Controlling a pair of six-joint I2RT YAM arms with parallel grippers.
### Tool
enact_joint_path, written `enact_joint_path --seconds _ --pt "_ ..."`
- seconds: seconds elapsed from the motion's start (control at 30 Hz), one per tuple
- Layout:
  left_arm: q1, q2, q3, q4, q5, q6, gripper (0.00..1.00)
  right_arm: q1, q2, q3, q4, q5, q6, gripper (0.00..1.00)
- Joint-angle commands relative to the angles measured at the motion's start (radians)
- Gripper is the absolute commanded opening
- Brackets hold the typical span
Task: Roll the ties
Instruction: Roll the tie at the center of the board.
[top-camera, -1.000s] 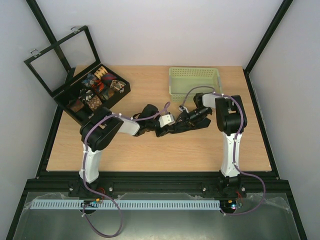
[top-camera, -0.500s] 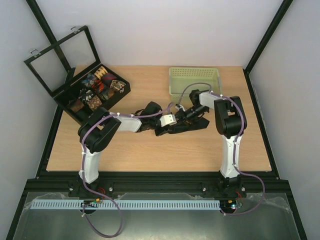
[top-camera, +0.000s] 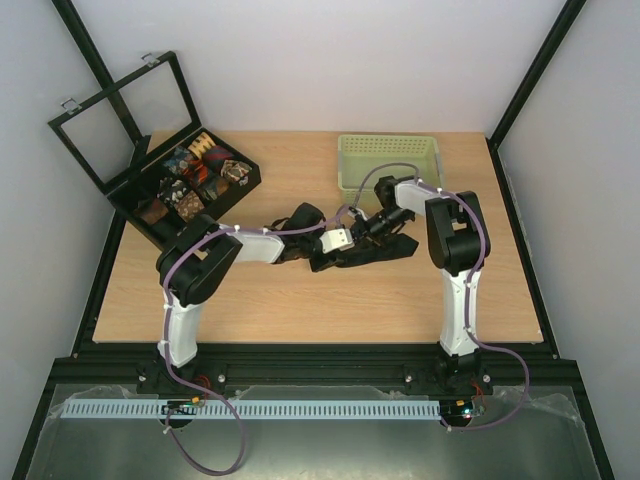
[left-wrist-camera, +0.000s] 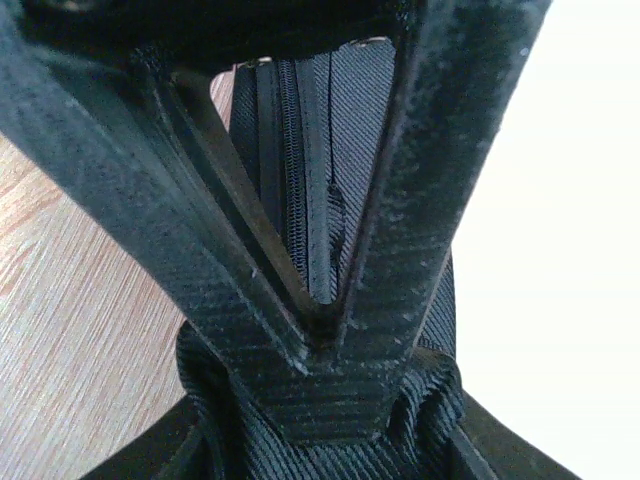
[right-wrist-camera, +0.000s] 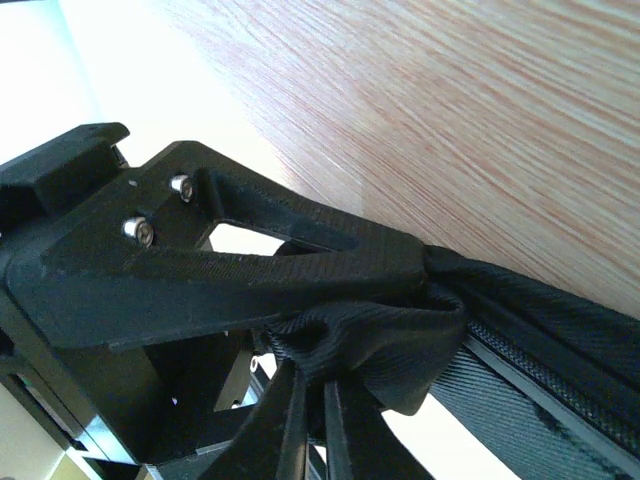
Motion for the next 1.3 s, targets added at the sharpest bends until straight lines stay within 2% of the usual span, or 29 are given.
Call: enact_joint_path --seconds 0.0,0.2,0.33,0.53,0.8,0.9,1.07,1.2,1.23,1.27 --pt "-0.006 0.054 0.0 -0.171 -0.054 0.023 0.47 -0.022 0.074 -0.023 0.018 0.149 -0.017 0.01" --pt "0.019 0.018 0.003 -0.077 0.047 -0.008 0.71 -0.063 0.073 -0.071 0.021 0.153 -0.051 0.01" --pt "0.035 -0.021 -0.045 0.064 0.132 -0.034 0.79 -0.09 0.077 -0.089 0.029 0.178 -0.071 0.01" --pt "0.037 -0.015 -0.08 0.232 0.214 -0.107 0.83 -0.107 0.078 -0.118 0.056 0.229 -0.085 0.01" --pt "0.026 0.071 -0.045 0.337 0.226 -0.175 0.84 -0.107 0.115 -0.093 0.061 0.231 -0.075 0.01" --pt "0.016 0.09 -0.037 0.324 0.226 -0.15 0.79 -0.105 0.121 -0.101 0.042 0.218 -0.091 0.01" --pt "0.015 0.06 -0.073 0.254 0.195 -0.071 0.56 -0.087 0.089 -0.165 0.069 0.134 -0.05 0.02" --pt "0.019 0.008 -0.115 0.121 0.148 -0.003 0.43 -0.064 0.039 -0.199 0.117 0.083 -0.012 0.01" --pt "0.022 -0.006 -0.124 0.084 0.138 0.01 0.4 -0.063 0.033 -0.2 0.116 0.07 -0.005 0.02" --pt "0.023 -0.022 -0.129 0.052 0.127 0.024 0.37 -0.064 0.029 -0.197 0.109 0.066 -0.006 0.1"
